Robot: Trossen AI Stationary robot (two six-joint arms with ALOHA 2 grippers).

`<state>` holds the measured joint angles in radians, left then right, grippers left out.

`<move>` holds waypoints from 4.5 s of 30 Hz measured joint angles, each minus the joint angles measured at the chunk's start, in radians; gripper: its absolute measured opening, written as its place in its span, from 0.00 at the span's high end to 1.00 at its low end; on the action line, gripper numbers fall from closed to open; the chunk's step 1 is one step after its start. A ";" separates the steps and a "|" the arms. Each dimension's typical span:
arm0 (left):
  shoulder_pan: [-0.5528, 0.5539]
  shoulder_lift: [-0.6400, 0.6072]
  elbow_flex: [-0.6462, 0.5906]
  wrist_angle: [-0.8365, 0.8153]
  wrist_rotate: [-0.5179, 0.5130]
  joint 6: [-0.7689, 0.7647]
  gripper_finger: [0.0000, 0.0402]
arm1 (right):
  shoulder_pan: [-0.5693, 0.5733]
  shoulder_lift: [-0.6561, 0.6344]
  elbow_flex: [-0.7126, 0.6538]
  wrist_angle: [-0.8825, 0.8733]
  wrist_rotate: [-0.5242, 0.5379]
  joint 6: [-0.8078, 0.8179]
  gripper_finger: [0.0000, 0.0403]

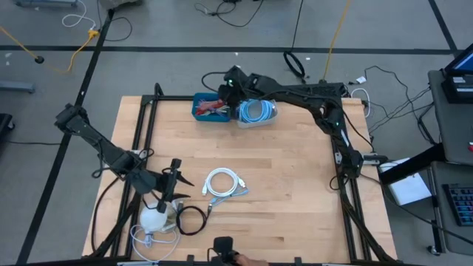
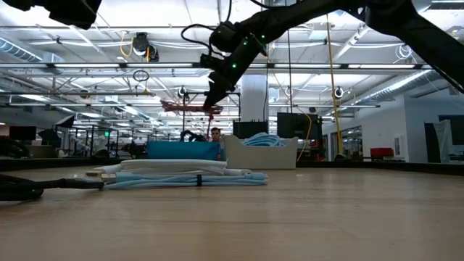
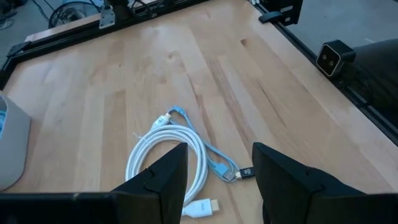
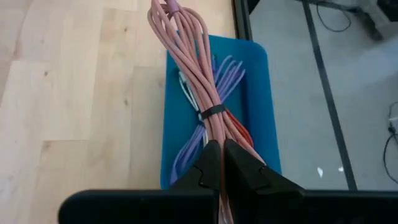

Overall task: Pick & Place USB Port
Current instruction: Put the pink usb cable into the blue bin, then put the white hdmi cable into the gray bin

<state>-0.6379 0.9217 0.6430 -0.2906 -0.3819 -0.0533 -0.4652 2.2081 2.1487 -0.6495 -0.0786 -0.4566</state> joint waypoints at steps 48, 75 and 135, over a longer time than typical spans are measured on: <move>-0.021 0.001 0.000 -0.034 0.020 -0.079 0.54 | 0.009 0.163 -0.024 0.307 0.078 0.128 1.00; -0.026 0.001 -0.001 -0.035 0.014 -0.087 0.54 | 0.004 0.181 -0.029 0.226 0.085 0.183 0.85; 0.950 0.114 0.118 -0.164 0.455 0.170 0.54 | 1.130 -0.744 -1.254 0.880 1.229 0.478 0.72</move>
<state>0.3120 1.0353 0.7612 -0.4541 0.0729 0.1170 0.6652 1.4645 0.8944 0.2308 1.1508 0.0209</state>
